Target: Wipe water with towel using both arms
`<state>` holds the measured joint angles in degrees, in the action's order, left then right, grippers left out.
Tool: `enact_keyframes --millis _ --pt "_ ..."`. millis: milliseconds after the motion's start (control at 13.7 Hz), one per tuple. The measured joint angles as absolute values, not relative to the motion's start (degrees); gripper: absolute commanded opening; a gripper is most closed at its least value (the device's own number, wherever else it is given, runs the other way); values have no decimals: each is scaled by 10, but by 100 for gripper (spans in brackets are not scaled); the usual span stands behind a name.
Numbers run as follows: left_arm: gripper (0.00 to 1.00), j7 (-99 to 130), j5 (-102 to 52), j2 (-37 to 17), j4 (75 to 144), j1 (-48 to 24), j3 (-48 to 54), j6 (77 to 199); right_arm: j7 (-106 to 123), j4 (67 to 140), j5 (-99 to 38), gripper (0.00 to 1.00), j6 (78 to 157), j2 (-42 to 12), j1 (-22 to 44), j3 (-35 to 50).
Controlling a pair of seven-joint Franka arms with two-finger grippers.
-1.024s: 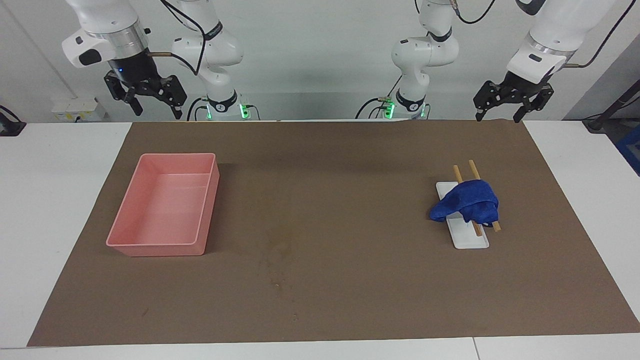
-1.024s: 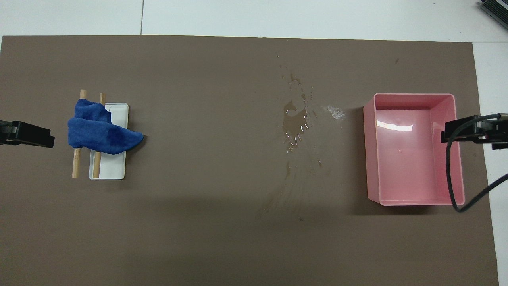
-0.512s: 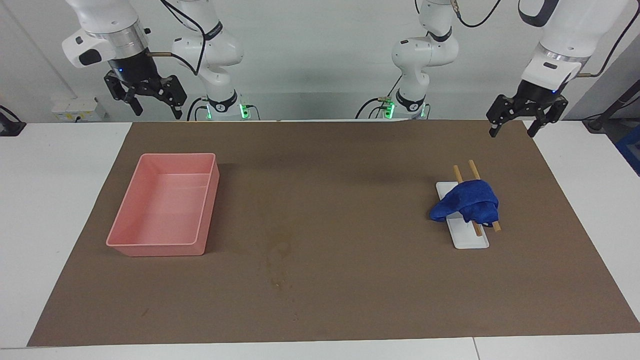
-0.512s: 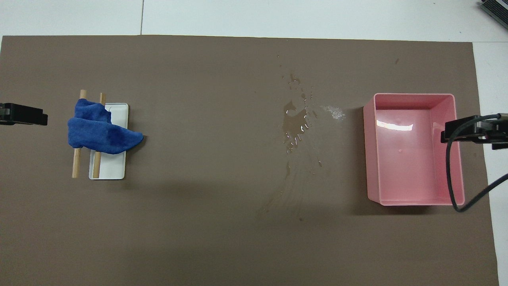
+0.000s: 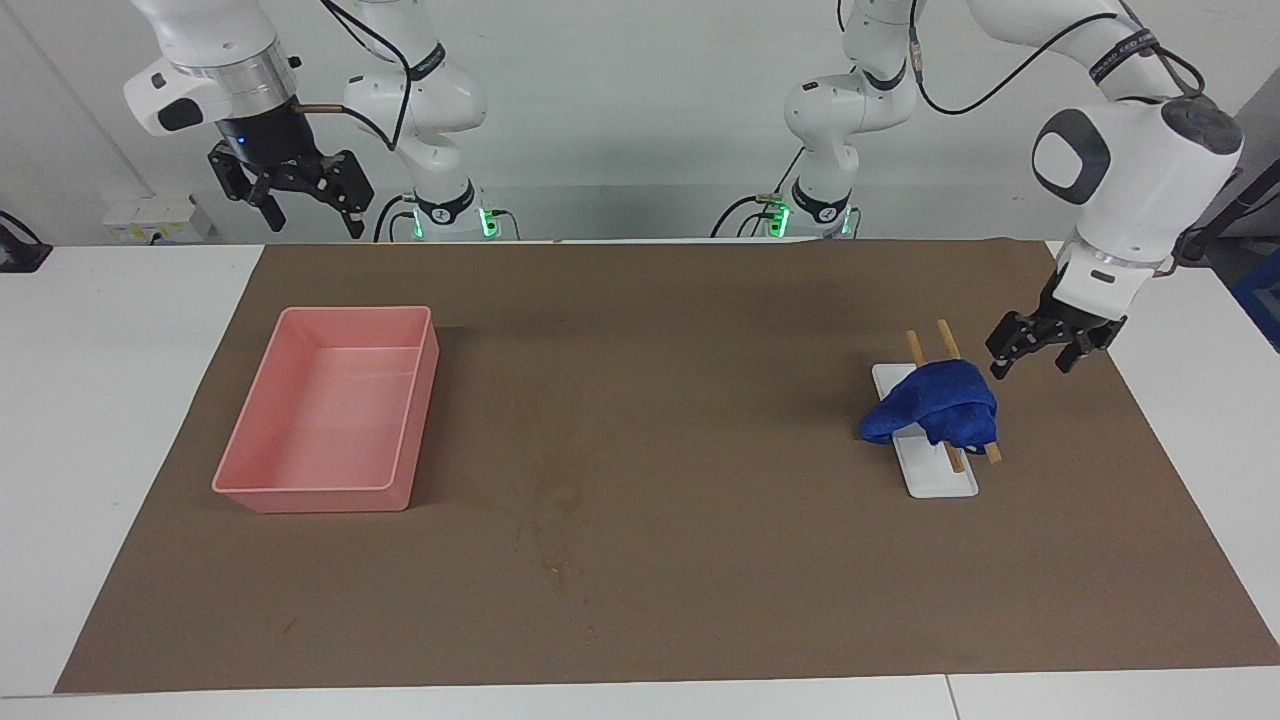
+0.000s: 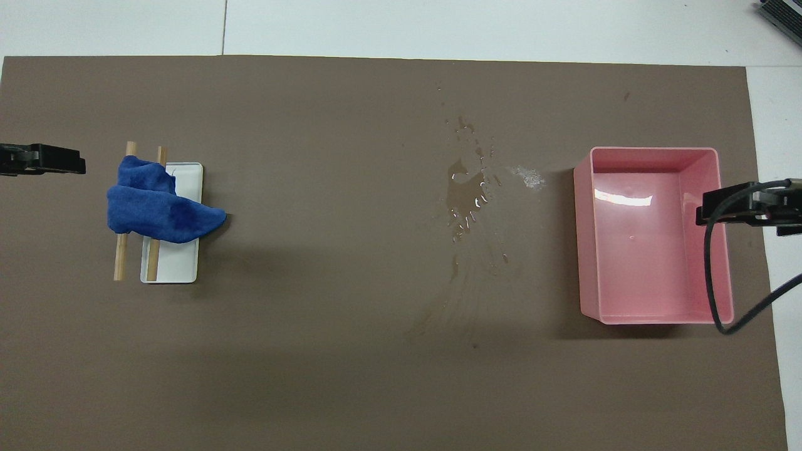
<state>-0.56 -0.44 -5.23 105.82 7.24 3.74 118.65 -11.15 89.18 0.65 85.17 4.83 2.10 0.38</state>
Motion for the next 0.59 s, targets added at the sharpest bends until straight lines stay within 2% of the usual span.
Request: enact_keyframes --millis 293,512,585 --pt "96 20 -4 -33 1134 66 44 1229 -112 892 7 100 852 48 21 4" --pt "79 21 -4 -22 1158 65 44 1240 -112 892 7 100 852 48 21 4" --pt "79 21 -4 -21 1164 64 44 1246 -112 892 7 100 852 48 21 4"
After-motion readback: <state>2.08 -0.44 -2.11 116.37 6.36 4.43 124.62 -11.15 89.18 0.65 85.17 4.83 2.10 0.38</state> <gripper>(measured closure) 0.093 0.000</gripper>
